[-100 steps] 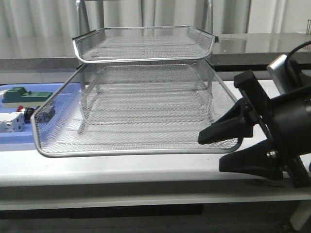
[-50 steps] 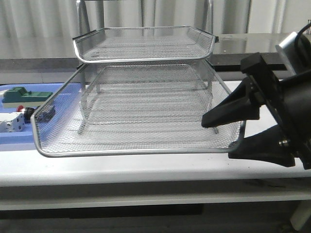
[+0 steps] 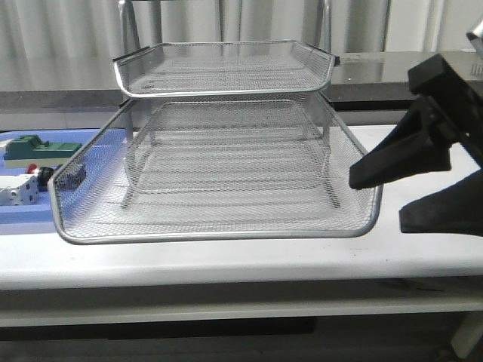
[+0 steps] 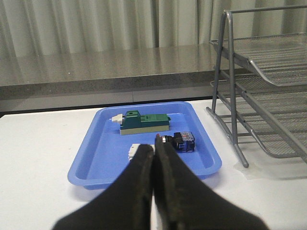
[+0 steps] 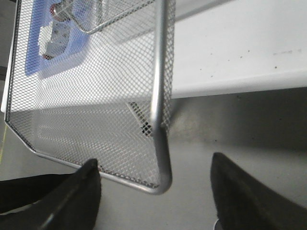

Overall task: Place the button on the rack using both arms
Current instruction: 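Pull the middle wire tray toward the robot with the right gripper, then release the tray and withdraw the right gripper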

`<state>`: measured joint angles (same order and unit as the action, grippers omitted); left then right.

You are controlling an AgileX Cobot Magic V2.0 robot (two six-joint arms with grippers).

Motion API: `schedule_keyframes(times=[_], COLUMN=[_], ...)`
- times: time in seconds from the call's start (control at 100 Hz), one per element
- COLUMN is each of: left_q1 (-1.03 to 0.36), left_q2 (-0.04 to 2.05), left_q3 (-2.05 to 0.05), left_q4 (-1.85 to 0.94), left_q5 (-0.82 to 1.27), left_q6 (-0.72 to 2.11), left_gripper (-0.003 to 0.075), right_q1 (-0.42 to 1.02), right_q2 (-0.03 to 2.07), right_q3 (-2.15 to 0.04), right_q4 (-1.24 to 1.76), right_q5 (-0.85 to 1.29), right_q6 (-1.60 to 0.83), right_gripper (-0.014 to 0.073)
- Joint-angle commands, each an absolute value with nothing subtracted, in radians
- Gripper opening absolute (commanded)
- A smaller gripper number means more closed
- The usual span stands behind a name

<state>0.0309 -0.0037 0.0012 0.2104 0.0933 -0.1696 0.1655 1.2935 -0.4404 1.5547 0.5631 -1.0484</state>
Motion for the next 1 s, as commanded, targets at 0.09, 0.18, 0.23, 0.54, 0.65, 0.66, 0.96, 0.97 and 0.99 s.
schedule_keyframes(times=[0.09,0.18,0.23,0.54,0.65,0.66,0.96,0.97,0.99], left_q1=[0.032,0.032,0.032,0.032,0.032,0.032,0.032,0.032,0.032], left_q2=[-0.039,-0.039,-0.039,-0.039,-0.039,-0.039,-0.039,-0.039,-0.039], left_q3=[0.047,0.047,0.047,0.047,0.047,0.047,0.047,0.047,0.047], left_q4=[0.211,0.211,0.211,0.211,0.211,0.211,0.211,0.211,0.211], left_q5=[0.013,0.013,0.013,0.013,0.013,0.013,0.013,0.013,0.013], left_q6=[-0.171,-0.171,-0.171,-0.171,-0.171,-0.171,-0.171,-0.171,-0.171], left_gripper=[-0.0020,-0.0020,-0.0020,-0.0020,-0.0020,-0.0020,-0.0020,-0.0020,-0.0020], right_q1=[0.161,0.161,0.161,0.161,0.161,0.161,0.161,0.161,0.161], right_q2=[1.152,1.105,1.085,1.015,0.985,0.980,0.820,0.813,0.805], right_q3=[-0.492,-0.543,-0.579,-0.867,-0.926,-0.929,-0.940,-0.940,-0.940], right_q4=[1.322,1.126,1.000,0.199,0.028,0.013,-0.146,-0.146,-0.146], right_q5=[0.549,0.560,0.578,0.859,0.937,0.940,0.955,0.954,0.955], right_q6=[-0.871,-0.720,-0.619,-0.040,0.066,0.077,0.186,0.187,0.187], right_gripper=[0.0499,0.0499,0.0499,0.0498,0.0498,0.0498,0.0498,0.0498,0.0498])
